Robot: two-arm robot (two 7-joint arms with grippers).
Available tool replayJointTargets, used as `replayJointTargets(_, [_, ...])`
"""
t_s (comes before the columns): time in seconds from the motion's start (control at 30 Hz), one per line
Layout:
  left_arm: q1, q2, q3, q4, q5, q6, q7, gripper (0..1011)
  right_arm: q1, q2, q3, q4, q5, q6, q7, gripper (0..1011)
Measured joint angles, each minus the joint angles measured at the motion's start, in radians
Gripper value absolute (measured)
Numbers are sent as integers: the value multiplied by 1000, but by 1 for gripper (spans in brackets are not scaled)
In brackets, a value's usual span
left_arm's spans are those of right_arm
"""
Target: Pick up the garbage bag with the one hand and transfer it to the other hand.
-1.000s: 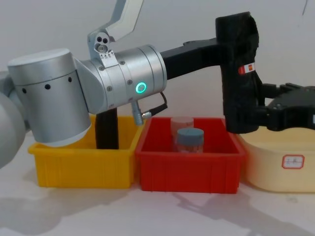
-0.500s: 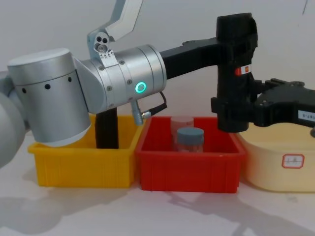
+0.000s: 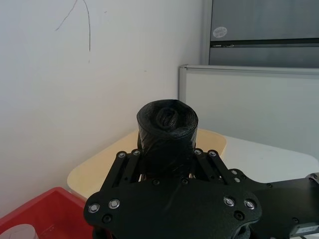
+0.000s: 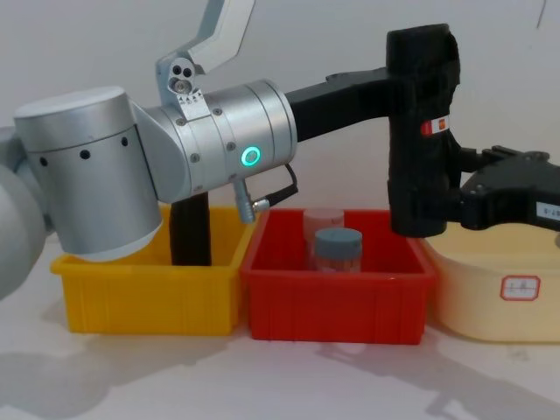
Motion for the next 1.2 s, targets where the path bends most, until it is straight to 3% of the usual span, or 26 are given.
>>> replayJointTargets(0.4, [0,0,0,0,0,0,0,381,20,-13,5,47,0,-8,8,1001])
replayJointTargets(0.87, [0,0,0,0,0,0,0,381,84,-43,-16,127,19,-4,31,1001])
replayJointTargets(1.03, [0,0,0,0,0,0,0,381,105,-53,-20,151,22,-5,31,929])
replayJointTargets(1.2, [0,0,0,0,0,0,0,381,125,-66,-23,175,24,-7,24,791])
